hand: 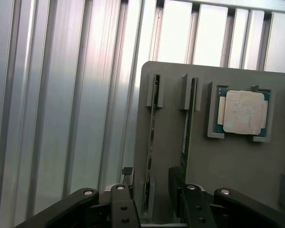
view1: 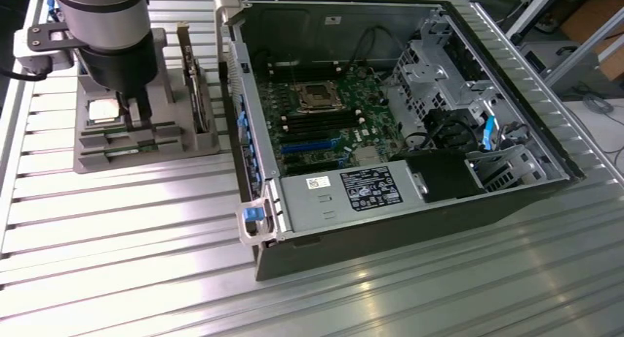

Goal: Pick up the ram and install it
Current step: 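Pick up the ram and move it above insertion slot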

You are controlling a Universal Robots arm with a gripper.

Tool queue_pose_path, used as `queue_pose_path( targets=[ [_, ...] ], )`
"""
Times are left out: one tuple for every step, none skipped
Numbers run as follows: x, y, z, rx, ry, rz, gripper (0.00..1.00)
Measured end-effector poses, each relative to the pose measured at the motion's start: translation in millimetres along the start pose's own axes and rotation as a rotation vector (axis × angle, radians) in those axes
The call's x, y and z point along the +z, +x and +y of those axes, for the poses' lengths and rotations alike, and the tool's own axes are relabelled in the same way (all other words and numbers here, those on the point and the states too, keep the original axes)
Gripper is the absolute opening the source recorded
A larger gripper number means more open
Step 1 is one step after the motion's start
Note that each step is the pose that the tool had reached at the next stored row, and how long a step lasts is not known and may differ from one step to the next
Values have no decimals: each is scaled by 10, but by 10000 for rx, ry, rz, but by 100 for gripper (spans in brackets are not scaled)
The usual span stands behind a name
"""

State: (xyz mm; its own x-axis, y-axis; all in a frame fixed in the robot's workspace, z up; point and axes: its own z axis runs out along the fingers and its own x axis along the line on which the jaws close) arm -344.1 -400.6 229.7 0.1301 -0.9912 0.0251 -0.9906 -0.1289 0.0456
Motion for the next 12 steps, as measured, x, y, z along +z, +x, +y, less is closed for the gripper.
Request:
queue_pose_path(
  targets=[
    [4, -2, 13, 0, 0, 0, 42],
    [9, -4, 28, 0, -1, 0, 42],
    [14, -5, 40, 0, -1, 1, 42],
    [18, -6, 49, 1, -1, 1, 42],
    [23, -6, 55, 0, -1, 3, 42],
    [30, -6, 65, 0, -2, 6, 42],
    [35, -5, 71, 0, -2, 7, 42],
    [41, -5, 76, 0, -2, 8, 42],
    [47, -5, 80, 0, -1, 9, 42],
    [55, -6, 85, 0, 0, 9, 42],
    [61, -6, 89, 0, -1, 10, 42],
    [67, -6, 93, 0, -2, 10, 42]
  ],
)
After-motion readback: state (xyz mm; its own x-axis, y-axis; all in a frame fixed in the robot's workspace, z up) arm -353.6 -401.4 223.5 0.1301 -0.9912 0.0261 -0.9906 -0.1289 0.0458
